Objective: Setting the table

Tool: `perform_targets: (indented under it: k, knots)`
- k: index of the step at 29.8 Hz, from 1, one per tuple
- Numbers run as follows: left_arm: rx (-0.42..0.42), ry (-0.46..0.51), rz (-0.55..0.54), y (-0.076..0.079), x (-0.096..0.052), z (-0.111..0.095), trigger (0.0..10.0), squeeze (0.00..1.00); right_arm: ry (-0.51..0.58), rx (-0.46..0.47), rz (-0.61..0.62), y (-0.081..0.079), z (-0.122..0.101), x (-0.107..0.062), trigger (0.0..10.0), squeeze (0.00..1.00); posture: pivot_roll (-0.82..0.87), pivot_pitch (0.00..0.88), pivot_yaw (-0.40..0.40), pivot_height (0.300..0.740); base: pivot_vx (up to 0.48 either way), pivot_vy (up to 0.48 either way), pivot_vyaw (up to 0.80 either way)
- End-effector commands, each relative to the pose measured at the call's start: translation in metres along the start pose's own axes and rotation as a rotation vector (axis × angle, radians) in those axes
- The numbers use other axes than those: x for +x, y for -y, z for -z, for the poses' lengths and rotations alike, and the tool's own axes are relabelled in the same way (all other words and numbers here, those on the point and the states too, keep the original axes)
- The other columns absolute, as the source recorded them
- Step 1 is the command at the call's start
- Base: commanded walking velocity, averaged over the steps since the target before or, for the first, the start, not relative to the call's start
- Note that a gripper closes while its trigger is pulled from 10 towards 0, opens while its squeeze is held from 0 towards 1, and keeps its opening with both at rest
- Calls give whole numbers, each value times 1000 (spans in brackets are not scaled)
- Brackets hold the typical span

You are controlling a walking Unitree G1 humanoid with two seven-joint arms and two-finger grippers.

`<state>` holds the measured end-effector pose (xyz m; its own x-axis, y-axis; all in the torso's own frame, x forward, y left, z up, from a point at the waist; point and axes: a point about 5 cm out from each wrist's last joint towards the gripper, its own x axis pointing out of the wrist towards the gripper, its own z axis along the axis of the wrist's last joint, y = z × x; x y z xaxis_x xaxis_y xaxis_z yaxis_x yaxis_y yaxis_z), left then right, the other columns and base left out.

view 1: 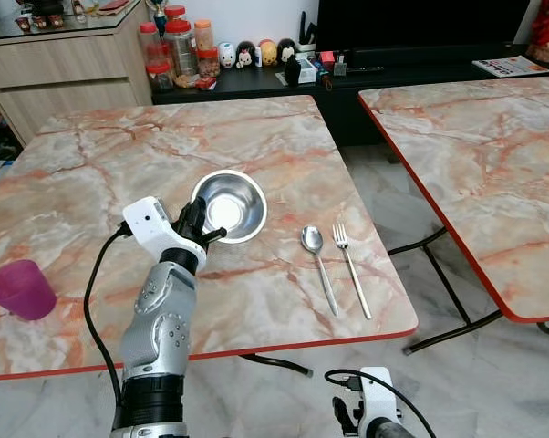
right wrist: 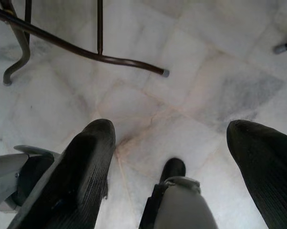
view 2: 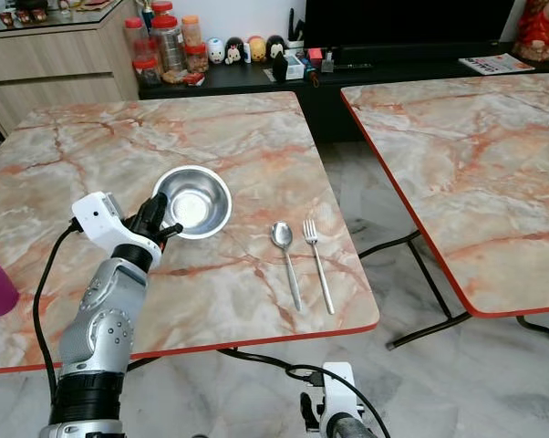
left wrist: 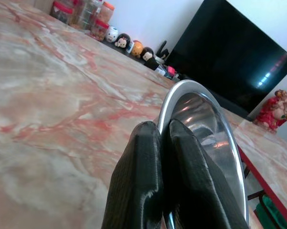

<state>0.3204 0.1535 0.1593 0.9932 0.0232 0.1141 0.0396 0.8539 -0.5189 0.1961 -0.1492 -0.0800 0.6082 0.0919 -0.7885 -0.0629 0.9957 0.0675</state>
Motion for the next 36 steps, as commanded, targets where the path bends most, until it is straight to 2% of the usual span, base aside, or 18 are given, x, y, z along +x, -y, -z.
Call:
perform_targets:
  k: [1,3,10,28,34,36]
  knots:
    - [-8,24,19,8,3,-4,10000,0,-10,-39,19,5,1,-1,10000,0,80,0,7,709,0,-454,0]
    - [-10,29,17,8,4,-5,10000,0,-16,-74,31,7,2,-1,10000,0,81,0,8,709,0,-454,0]
    - [0,36,16,7,4,-5,10000,0,-18,-15,38,7,3,-1,10000,0,78,0,12,709,0,-439,322]
    - [7,70,32,9,5,-13,10000,0,-14,-22,27,7,2,-1,10000,0,75,0,12,709,0,-430,0]
    - [14,76,14,2,-3,-13,10000,0,-14,-29,19,6,2,-1,10000,0,82,0,8,709,0,-428,0]
    - [32,60,-9,-6,-9,-9,10000,0,-14,-29,18,6,2,-1,10000,0,81,0,9,709,0,-431,0]
